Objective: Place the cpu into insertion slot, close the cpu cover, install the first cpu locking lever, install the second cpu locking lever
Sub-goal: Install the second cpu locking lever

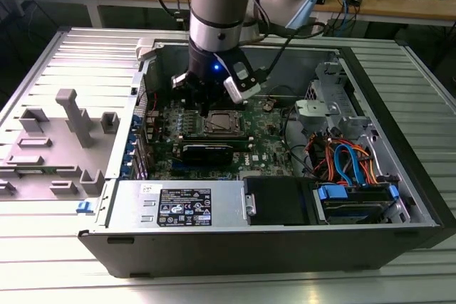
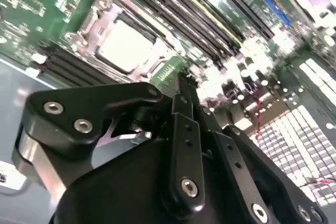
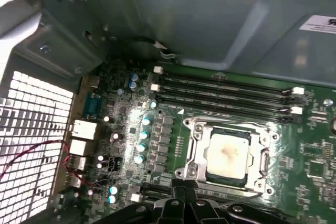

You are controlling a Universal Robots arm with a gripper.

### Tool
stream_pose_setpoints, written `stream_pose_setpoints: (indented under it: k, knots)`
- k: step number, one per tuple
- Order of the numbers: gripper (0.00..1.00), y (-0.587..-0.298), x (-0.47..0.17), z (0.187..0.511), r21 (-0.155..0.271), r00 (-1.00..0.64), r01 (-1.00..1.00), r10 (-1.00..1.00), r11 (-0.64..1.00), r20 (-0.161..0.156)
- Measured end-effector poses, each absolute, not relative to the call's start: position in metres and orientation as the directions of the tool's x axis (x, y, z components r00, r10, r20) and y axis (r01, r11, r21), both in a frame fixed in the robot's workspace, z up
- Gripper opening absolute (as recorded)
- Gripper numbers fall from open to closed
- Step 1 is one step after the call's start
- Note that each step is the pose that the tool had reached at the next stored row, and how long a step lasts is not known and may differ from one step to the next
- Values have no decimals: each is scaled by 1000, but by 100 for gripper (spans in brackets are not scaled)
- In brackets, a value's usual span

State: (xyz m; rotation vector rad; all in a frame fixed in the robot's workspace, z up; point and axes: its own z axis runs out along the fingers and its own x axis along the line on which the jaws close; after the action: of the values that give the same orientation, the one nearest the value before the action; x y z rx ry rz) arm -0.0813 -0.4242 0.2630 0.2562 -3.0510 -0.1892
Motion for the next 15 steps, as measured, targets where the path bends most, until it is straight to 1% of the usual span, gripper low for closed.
stream_pose_setpoints:
  k: [5,8,15]
  knots:
    - [11,-427,-71,262,141,-982,-159,-171,977,75]
    - [11,-433,-68,258,155,-982,-158,-172,975,75]
    - [11,-436,-61,247,159,-982,-158,-172,975,76]
